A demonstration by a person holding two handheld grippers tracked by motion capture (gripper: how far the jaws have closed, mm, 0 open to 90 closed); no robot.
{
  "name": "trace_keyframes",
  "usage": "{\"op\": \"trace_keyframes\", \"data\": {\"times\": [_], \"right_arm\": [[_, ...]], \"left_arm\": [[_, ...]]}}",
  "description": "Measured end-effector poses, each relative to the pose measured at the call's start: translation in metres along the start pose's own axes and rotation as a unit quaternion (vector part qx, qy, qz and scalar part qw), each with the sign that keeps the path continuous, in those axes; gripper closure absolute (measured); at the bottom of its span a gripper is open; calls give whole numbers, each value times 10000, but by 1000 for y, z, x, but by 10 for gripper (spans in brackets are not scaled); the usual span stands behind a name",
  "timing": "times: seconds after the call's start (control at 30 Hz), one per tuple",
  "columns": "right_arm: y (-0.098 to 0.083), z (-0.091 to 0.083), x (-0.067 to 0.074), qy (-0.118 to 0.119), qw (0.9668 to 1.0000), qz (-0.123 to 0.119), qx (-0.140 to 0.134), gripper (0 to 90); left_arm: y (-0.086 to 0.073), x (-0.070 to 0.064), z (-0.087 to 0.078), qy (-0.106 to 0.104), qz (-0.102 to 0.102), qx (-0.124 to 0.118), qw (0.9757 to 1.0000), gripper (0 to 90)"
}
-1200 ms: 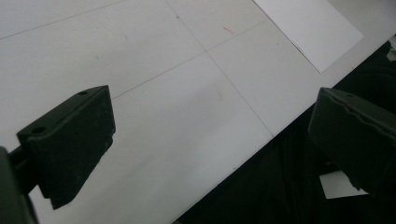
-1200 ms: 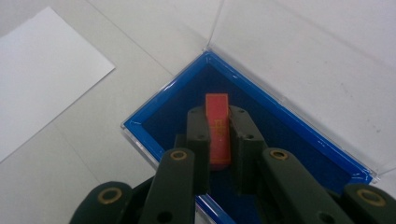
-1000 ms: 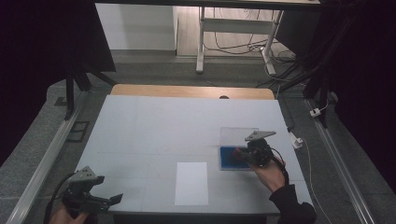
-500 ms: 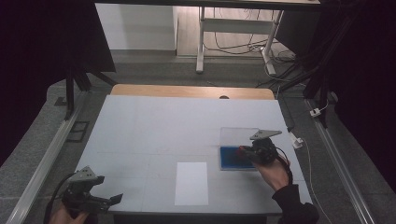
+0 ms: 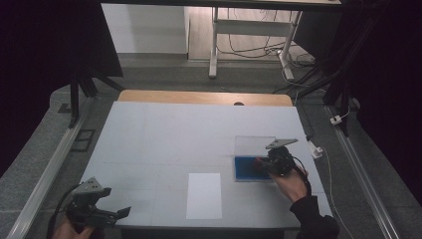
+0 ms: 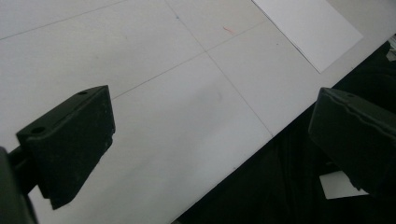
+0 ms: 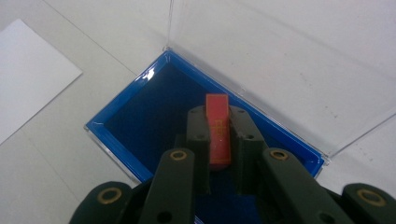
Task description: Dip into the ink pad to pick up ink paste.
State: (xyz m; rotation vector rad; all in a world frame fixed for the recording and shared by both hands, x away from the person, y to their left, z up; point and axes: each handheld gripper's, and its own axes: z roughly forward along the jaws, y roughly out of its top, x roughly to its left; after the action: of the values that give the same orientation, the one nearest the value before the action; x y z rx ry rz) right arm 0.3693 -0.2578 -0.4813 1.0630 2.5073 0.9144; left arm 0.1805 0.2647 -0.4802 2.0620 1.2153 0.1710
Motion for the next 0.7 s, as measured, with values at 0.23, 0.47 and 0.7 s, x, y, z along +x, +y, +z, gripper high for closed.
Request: {"op": "trace_keyframes", "data": {"times": [0.23, 0.47, 0.7], "right_arm": [[2, 2, 6, -161, 9997, -153, 117, 809], [6, 4, 19, -489, 9967, -585, 285, 809], [3, 3, 6, -156, 9997, -69, 155, 810]], "left_arm": [[0, 0, 0, -2, 5, 12, 10000, 6], [1, 0, 1, 2, 10, 52, 10000, 7], [1, 0, 1, -8, 1, 52, 10000, 7]]}}
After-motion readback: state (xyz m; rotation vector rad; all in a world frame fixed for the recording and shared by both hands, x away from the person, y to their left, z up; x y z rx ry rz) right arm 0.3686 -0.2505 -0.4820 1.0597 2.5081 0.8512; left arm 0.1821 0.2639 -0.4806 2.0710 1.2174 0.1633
